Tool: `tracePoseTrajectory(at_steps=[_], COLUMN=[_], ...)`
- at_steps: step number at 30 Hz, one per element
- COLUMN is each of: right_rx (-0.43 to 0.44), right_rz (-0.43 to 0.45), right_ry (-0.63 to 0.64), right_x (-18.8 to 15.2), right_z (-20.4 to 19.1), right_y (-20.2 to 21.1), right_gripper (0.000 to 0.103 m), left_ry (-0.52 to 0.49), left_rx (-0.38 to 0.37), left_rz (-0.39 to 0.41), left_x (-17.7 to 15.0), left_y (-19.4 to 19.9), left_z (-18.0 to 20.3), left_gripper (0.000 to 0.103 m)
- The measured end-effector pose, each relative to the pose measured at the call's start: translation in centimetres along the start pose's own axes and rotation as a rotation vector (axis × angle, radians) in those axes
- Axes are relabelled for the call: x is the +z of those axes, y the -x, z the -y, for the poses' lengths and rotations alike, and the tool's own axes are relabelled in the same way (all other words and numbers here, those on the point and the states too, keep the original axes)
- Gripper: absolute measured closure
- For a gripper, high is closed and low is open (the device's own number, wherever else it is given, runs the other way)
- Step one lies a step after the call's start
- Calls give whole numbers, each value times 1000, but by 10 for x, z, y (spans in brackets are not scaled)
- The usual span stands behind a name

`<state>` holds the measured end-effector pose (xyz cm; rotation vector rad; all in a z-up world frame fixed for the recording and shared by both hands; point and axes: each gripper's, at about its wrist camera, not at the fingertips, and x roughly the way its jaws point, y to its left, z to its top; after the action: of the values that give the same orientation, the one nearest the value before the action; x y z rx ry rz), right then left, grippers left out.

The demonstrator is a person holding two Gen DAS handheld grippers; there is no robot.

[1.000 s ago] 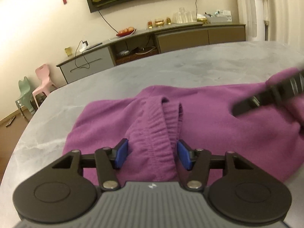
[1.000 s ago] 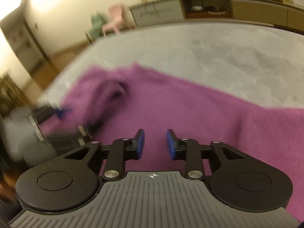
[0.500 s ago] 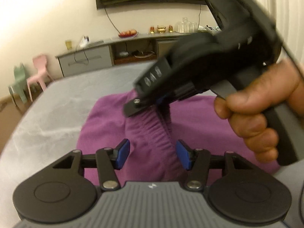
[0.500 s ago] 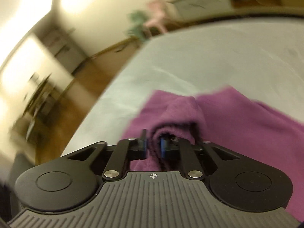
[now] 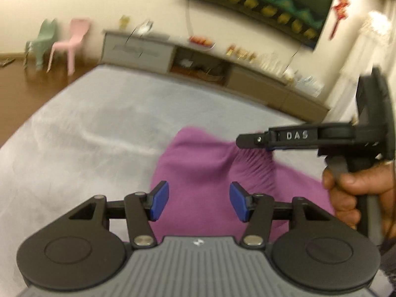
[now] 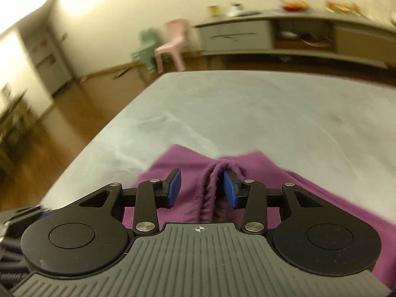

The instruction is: Fold clothes

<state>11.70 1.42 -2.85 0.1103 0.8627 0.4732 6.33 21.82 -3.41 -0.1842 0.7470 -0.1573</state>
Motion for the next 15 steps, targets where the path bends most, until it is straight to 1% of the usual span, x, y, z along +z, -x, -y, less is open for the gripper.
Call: tracePoseTrajectory(at_steps=[1, 3, 4, 5, 6, 7, 9, 10, 11, 13, 15], right_rx=[-5, -16, -21, -21, -19, -17, -21, -33, -44, -67, -55], right_rz=[-19, -57, -76, -87, -78, -61, -22, 3, 29, 80, 110], right_ry=[17, 51, 68, 65, 49, 34, 2, -16, -33, -68, -80], right_x=[0, 0, 0, -2, -6, -11, -18, -20, -22, -26, -24], right_z=[-3, -10, -14, -13, -7, -2, 10, 16, 22, 34, 38], right_y=[-8, -24, -31, -31, -22, -12, 7, 16, 25, 43, 47], right_gripper=[70, 70, 73, 73, 71, 65, 60, 55, 53, 53, 57], left_ry=[-12, -32, -42, -52, -62, -70, -84, -106, -129, -197, -274], left_rx=[33, 88, 102, 116, 124, 118, 83, 49, 16, -38, -79], left_rz=[-31, -73, -68, -63, -52, -30, 14, 32, 46, 55, 58], left_x=[0, -4, -5, -6, -7, -6, -7, -6, -7, -11, -17], left_y=[-10, -18, -14, -11, -6, -1, 9, 11, 12, 8, -2], left_z=[-1, 1, 3, 5, 8, 14, 26, 36, 46, 71, 94], left_gripper=[49, 50, 50, 50, 50, 49, 48, 47, 47, 46, 46])
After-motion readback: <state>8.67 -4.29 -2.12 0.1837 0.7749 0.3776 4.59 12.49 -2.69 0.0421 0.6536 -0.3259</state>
